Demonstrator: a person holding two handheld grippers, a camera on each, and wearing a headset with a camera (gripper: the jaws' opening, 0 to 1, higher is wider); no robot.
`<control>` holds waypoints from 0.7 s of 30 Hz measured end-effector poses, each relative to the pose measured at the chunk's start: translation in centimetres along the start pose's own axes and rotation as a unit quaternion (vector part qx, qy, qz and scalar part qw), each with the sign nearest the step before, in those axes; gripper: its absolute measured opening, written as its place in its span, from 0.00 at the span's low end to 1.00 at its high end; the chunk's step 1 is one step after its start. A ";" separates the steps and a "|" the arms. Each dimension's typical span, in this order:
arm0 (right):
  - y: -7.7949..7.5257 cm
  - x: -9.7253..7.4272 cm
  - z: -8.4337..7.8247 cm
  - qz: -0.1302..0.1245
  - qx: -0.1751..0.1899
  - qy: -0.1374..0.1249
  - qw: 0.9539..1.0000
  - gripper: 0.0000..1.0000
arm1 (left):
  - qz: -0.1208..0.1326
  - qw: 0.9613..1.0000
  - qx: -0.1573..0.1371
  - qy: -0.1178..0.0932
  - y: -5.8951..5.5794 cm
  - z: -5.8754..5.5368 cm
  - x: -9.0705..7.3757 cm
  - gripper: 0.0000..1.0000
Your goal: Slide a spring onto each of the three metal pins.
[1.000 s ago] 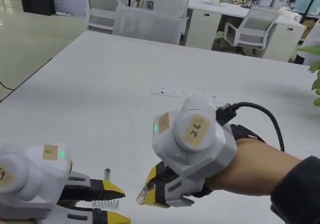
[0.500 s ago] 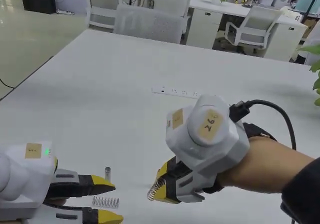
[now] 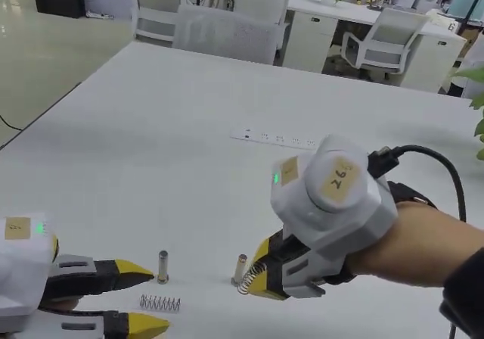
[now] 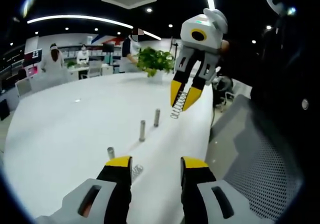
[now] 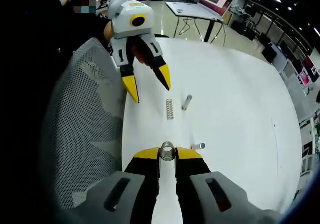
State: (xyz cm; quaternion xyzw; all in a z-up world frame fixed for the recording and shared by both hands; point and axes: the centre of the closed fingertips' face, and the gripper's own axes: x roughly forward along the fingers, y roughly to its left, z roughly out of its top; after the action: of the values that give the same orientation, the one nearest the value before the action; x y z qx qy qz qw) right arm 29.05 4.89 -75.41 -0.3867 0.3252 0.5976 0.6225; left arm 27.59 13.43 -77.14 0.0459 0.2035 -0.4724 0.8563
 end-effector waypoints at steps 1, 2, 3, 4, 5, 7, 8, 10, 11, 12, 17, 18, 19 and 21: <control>0.0 0.0 -0.1 0.000 0.001 0.000 1.000 0.08 | 0.002 1.000 -0.001 -0.001 0.1 0.0 -0.1 0.32; -0.1 -0.1 -0.1 -0.002 0.002 0.001 1.000 0.08 | 0.006 1.000 -0.003 -0.002 0.2 -0.1 -0.2 0.33; -0.2 -0.2 -0.2 -0.002 0.002 0.001 1.000 0.08 | 0.007 1.000 -0.003 -0.002 0.3 -0.1 -0.3 0.33; -0.3 -0.2 -0.3 -0.003 0.004 0.000 1.000 0.08 | 0.010 1.000 -0.005 -0.003 0.4 -0.1 -0.4 0.33; -0.4 -0.3 -0.3 -0.005 0.005 0.000 1.000 0.08 | 0.012 1.000 -0.005 -0.004 0.4 -0.1 -0.5 0.33; -0.8 -0.5 -0.5 -0.009 0.009 0.001 1.000 0.08 | 0.015 1.000 -0.006 -0.005 0.5 -0.1 -0.6 0.34; -0.9 -0.6 -0.6 -0.010 0.010 0.001 1.000 0.08 | 0.017 1.000 -0.006 -0.005 0.5 -0.1 -0.6 0.34; -1.2 -0.8 -0.8 -0.015 0.013 0.001 1.000 0.08 | 0.019 1.000 -0.007 -0.006 0.6 -0.1 -0.7 0.34; -1.3 -0.8 -0.9 -0.016 0.014 0.002 1.000 0.08 | 0.020 1.000 -0.008 -0.006 0.6 -0.2 -0.8 0.35; -1.5 -0.9 -1.0 -0.019 0.015 0.003 1.000 0.08 | 0.021 1.000 -0.008 -0.006 0.6 -0.2 -0.8 0.35; -2.2 -0.8 -1.4 -0.024 0.020 0.008 0.999 0.08 | 0.025 1.000 -0.010 -0.007 0.5 -0.4 -1.0 0.36; -2.3 -0.8 -1.5 -0.024 0.019 0.010 0.999 0.08 | 0.026 1.000 -0.010 -0.007 0.5 -0.4 -1.0 0.36; -2.4 -0.7 -1.6 -0.025 0.019 0.012 0.999 0.08 | 0.027 1.000 -0.011 -0.007 0.5 -0.4 -1.0 0.36; -2.6 -0.5 -1.6 -0.023 0.021 0.013 0.999 0.08 | 0.030 0.999 -0.012 -0.009 0.5 -0.4 -1.0 0.36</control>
State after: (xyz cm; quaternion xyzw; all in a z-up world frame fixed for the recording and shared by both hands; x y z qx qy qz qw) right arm 31.69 3.25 -75.51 -0.3891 0.3366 0.5711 0.6396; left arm 27.42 14.62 -77.22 0.0371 0.2001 -0.4448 0.8722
